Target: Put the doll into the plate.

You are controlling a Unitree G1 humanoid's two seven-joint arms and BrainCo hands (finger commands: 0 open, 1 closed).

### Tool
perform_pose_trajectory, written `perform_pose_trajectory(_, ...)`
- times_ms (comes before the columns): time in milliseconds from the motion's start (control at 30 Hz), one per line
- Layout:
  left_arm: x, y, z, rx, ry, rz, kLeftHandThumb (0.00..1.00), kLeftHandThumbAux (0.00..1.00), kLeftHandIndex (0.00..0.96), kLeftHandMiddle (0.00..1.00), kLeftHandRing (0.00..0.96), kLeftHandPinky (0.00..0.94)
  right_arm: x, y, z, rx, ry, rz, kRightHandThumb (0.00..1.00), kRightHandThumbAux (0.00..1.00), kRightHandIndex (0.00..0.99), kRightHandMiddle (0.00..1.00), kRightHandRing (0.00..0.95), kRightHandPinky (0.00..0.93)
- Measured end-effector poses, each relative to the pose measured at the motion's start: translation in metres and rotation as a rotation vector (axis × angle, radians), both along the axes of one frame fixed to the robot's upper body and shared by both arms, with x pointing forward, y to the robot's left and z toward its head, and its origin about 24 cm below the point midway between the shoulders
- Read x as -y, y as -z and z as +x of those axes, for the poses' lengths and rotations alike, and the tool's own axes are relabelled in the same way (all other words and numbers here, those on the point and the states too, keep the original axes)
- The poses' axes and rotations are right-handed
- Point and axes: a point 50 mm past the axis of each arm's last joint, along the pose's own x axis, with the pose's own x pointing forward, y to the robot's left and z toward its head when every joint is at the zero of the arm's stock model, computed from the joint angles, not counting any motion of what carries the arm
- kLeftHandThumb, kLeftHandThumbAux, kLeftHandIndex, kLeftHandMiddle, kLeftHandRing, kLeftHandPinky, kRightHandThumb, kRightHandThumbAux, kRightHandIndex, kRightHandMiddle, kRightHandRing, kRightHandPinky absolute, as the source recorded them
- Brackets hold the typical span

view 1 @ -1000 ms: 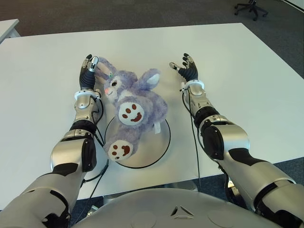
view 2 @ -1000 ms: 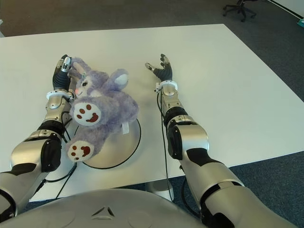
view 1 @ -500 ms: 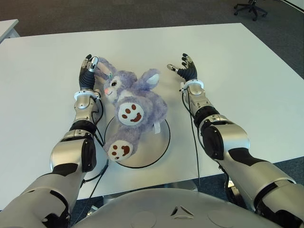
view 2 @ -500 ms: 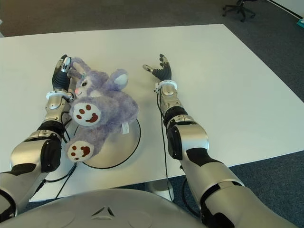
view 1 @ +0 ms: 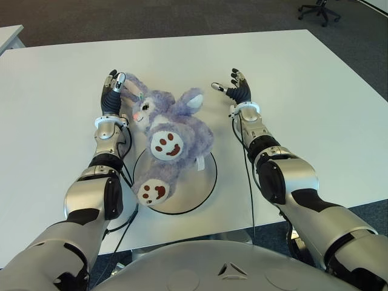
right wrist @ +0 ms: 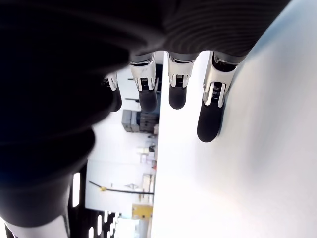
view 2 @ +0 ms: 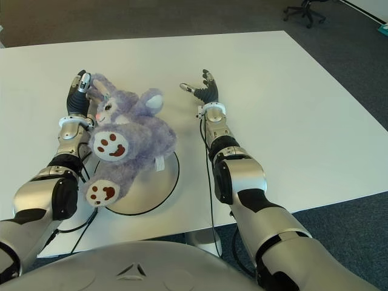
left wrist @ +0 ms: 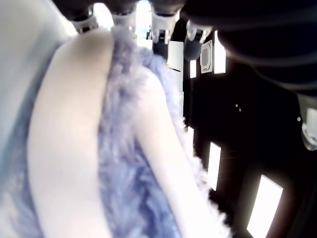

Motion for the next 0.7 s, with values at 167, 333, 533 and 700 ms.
perform_pose_trajectory(167,0.0001,0.0001,-0.0001,0.0,0.0,0.0,0.0,0.39,0.0,0.09,0.028,0.0,-0.0002,0.0002,-0.0001,-0.001,-0.005,0.001,0.0,0.719,0.009,0.0,0.0,0.017)
perform_pose_trajectory(333,0.0002,0.0003,-0.0001,-0.001,0.0,-0.001,0.0,0.392,0.0,0.095,0.031,0.0,-0.0003,0.0003,-0.0001,-0.002,-0.006,0.002,0.0,0.676,0.011,0.0,0.0,0.016)
perform_pose_trajectory(533,0.0003,0.0003,-0.0001,-0.001,0.0,-0.001,0.0,0.393,0.0,0.095,0.031,0.0,-0.0002,0.0003,-0.0001,-0.002,-0.006,0.006,0.0,0.646,0.016,0.0,0.0,0.02)
perform_pose_trajectory(700,0.0004,0.0003,0.0,-0.001,0.001,-0.001,0.0,0.391,0.0,0.094,0.029,0.0,0.0001,0.0003,-0.0001,-0.002,-0.004,0.009,0.0,0.63,0.018,0.001,0.0,0.017)
